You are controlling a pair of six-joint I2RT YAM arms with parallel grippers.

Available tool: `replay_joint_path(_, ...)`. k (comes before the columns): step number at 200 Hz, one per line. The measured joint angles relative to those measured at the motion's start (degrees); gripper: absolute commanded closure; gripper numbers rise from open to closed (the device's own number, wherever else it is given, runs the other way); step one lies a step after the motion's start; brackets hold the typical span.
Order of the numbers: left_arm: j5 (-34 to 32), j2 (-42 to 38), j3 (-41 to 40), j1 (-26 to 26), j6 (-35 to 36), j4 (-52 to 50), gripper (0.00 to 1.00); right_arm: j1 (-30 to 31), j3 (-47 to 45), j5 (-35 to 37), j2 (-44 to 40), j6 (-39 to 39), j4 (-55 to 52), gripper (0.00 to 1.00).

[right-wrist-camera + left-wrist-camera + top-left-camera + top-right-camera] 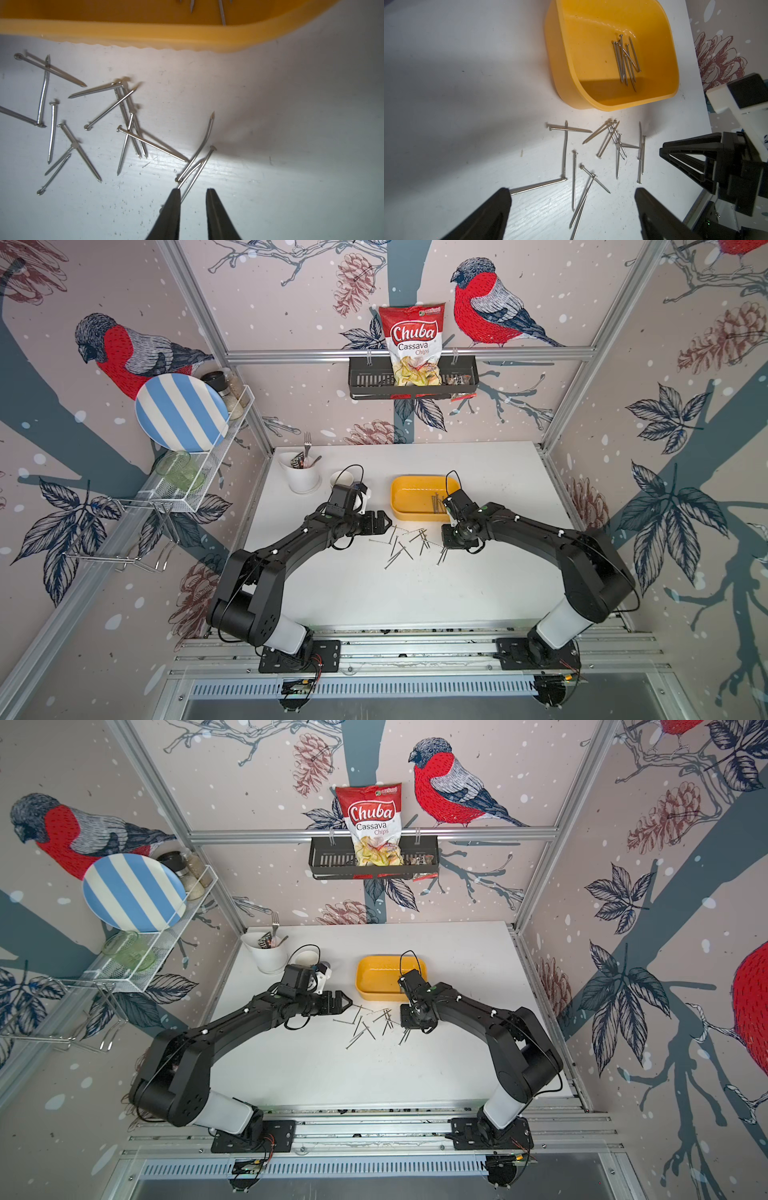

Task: Put the nails on the desktop into the storage box
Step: Pick up the nail from the center of the board.

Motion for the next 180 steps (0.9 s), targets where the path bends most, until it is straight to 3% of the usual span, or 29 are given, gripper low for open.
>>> replay_joint_path(180,-0.2,0.3,0.1,0.2,0.8,-1.2,0.05,-1.4,1.5,1.4,7.4,-0.1,2.4,0.78)
